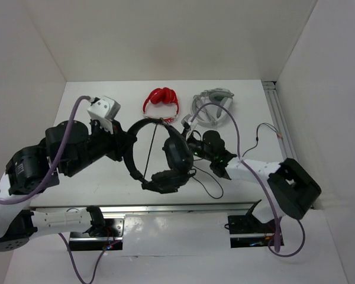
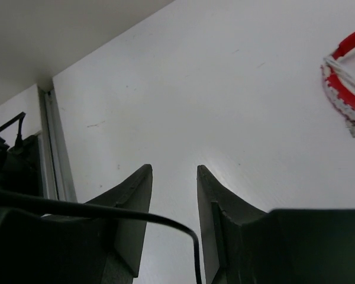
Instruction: Wrap the headphones
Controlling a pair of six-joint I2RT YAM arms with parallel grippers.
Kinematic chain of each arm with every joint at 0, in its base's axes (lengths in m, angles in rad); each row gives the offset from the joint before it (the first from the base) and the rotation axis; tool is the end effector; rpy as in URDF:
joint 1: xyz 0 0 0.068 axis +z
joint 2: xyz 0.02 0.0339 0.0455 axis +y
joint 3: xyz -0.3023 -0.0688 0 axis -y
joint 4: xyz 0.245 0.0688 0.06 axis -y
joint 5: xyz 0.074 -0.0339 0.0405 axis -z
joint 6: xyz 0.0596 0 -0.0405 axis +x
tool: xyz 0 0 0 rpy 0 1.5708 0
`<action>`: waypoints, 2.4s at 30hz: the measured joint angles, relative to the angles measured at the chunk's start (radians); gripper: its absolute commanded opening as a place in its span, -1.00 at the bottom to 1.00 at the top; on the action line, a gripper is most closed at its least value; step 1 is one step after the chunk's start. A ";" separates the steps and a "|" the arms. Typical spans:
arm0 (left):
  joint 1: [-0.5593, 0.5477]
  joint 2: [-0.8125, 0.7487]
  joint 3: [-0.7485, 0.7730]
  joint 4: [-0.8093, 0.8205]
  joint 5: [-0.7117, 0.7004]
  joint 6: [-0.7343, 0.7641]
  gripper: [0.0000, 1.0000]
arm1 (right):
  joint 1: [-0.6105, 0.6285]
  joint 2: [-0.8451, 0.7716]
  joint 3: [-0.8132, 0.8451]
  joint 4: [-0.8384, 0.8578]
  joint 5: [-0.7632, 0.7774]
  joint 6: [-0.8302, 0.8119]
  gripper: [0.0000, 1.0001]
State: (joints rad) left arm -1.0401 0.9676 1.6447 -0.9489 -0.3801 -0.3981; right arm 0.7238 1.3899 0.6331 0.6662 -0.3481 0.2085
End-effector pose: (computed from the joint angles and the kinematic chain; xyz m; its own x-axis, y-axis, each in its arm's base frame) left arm 0.0831 -0.0979 0.5280 -0.3656 -0.0883 -0.9266 0.5188 0.8071 -0.2816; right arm 0.2221 0.2235 0.2745 -0.2479 0.0406 -0.9679 -0.8440 0.4814 0.2363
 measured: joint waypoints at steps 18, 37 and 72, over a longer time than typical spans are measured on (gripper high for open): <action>0.038 0.133 0.239 -0.095 -0.491 -0.307 -1.00 | 0.060 0.367 -0.100 0.560 -0.181 0.273 -0.34; 0.558 0.404 0.188 -0.006 -0.377 -0.239 -1.00 | 0.366 0.122 -0.167 0.333 0.017 0.118 -1.00; 0.350 0.336 -0.200 0.063 -0.487 -0.013 -1.00 | 0.620 -0.335 0.491 -0.938 0.710 -0.396 -1.00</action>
State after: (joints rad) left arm -0.6903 1.3033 1.4452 -0.8860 -0.8669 -0.4114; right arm 1.3441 1.0546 1.1240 -0.2722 0.3614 -0.1879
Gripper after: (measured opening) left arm 0.188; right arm 0.428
